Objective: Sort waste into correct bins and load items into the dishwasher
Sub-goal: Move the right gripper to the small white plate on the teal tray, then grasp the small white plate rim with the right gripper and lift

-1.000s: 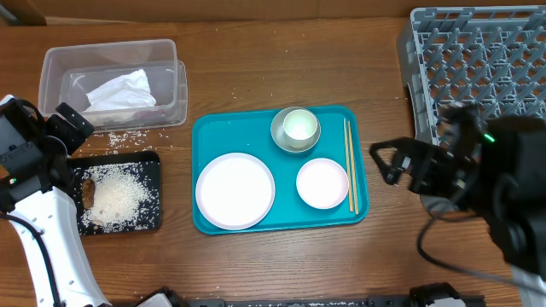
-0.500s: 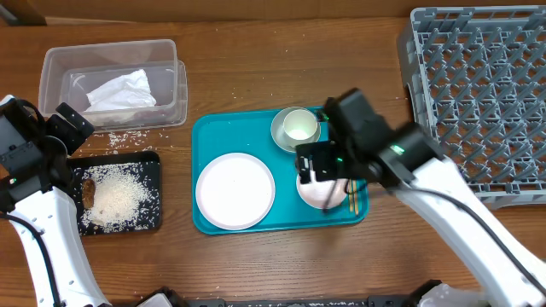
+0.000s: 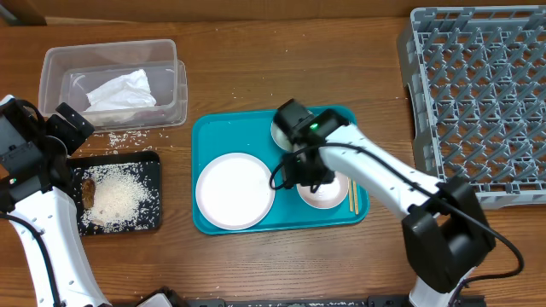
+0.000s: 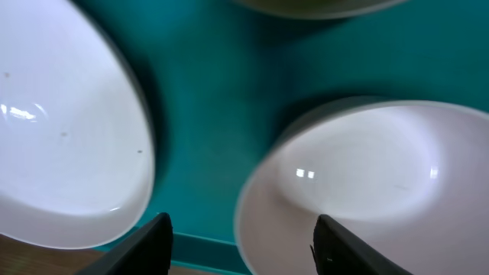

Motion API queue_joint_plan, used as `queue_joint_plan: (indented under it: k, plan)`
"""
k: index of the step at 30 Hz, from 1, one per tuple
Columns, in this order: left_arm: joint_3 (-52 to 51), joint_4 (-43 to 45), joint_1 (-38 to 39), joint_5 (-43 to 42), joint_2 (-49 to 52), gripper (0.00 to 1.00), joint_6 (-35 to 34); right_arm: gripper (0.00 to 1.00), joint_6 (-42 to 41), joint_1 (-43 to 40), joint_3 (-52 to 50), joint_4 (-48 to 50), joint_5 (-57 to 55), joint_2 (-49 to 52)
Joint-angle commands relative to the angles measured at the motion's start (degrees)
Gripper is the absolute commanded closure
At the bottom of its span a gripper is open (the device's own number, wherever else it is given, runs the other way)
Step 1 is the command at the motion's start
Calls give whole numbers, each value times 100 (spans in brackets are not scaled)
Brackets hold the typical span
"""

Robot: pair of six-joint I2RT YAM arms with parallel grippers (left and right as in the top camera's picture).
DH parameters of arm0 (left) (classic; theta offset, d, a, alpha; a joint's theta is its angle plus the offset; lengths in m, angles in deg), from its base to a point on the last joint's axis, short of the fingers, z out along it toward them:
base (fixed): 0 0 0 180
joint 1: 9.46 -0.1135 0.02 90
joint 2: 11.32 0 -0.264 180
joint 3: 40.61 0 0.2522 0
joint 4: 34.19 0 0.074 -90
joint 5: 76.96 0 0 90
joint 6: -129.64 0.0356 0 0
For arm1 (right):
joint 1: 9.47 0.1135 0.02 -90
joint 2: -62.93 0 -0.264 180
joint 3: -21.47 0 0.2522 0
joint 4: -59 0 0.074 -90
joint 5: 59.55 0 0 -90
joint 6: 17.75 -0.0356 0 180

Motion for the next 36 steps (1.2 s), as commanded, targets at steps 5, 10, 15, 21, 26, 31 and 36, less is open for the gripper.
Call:
queue_joint_plan:
  k: [5, 10, 15, 21, 26, 31, 36]
  plan:
    - [24, 13, 9, 50, -111, 0, -52, 43, -1038, 610, -223, 227, -1252, 28]
    - [24, 13, 9, 50, -111, 0, -52, 45, -1143, 654, -542, 553, -1412, 33]
    - [24, 13, 9, 50, -111, 0, -52, 59, -1145, 656, -883, 835, -1403, 33]
    - [24, 13, 9, 50, -111, 0, -52, 68, -1143, 697, -627, 498, -1314, 2]
    - [24, 13, 9, 50, -111, 0, -52, 96, -1141, 697, -131, -63, -1276, -9]
    - [24, 13, 9, 50, -111, 0, -52, 96, -1139, 695, 413, -643, -1235, -9]
    - [24, 13, 9, 50, -111, 0, -52, 96, -1075, 402, 1491, -1814, -1663, -52]
